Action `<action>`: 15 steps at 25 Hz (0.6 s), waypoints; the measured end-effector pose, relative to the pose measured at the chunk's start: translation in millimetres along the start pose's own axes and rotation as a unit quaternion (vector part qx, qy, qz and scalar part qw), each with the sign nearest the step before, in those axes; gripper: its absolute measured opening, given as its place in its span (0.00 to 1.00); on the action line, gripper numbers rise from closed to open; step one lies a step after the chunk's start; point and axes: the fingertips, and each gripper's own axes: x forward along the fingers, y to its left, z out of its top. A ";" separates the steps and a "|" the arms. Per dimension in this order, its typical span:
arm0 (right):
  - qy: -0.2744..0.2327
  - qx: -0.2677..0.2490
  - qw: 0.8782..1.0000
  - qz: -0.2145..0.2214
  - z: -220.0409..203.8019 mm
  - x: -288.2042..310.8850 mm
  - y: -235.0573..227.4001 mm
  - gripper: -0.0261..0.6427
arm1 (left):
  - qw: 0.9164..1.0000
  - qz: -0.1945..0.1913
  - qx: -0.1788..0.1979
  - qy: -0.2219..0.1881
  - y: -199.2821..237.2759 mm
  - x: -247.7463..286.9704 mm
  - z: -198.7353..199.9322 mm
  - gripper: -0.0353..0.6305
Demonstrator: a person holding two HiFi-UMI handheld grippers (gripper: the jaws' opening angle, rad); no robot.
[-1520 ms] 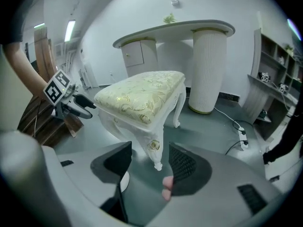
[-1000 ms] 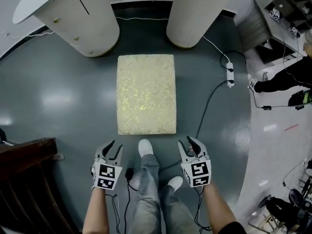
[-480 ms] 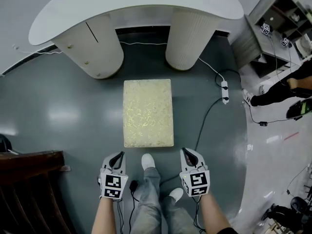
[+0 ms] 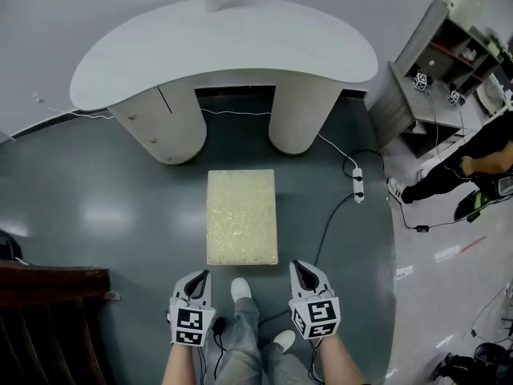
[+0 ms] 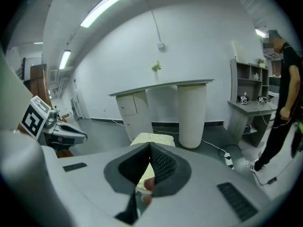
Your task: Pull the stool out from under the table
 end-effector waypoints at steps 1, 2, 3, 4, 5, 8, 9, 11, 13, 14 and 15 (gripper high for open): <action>-0.005 0.000 1.000 0.002 7.3 -4.2 1.5 0.13 | 1.000 0.002 -0.001 -0.008 -1.8 -5.2 8.9 0.07; -0.009 -0.001 1.000 0.004 13.9 -8.8 3.0 0.13 | 1.000 0.005 -0.003 -0.016 -3.5 -10.5 17.3 0.07; -0.013 0.000 1.000 0.006 20.0 -14.1 4.5 0.13 | 1.000 0.006 -0.005 -0.023 -5.3 -15.8 25.1 0.07; -0.018 0.002 1.000 0.008 26.1 -20.0 5.9 0.13 | 0.999 0.008 -0.007 -0.031 -7.0 -21.1 32.7 0.07; -0.023 0.005 1.000 0.008 32.3 -26.1 7.0 0.13 | 0.999 0.009 -0.009 -0.038 -8.2 -26.4 40.2 0.07; -0.040 0.018 0.999 0.001 52.4 -42.8 8.6 0.13 | 0.998 0.015 -0.008 -0.056 -8.3 -41.7 61.6 0.07; -0.045 0.023 0.999 -0.003 59.3 -47.9 8.7 0.13 | 0.998 0.017 -0.008 -0.060 -8.1 -46.4 67.6 0.07; -0.058 0.036 0.998 -0.009 72.9 -58.0 9.6 0.13 | 0.997 0.019 -0.007 -0.068 -8.9 -54.8 78.3 0.07; -0.069 0.040 0.997 -0.010 85.1 -67.5 11.2 0.13 | 0.997 0.018 -0.008 -0.076 -12.8 -62.5 88.5 0.07; -0.074 0.039 0.996 -0.010 90.1 -72.4 11.8 0.13 | 0.997 0.019 -0.007 -0.079 -15.9 -66.5 92.9 0.07; -0.077 0.038 0.996 -0.010 94.7 -77.6 11.8 0.13 | 0.996 0.019 -0.007 -0.083 -19.5 -70.9 97.0 0.07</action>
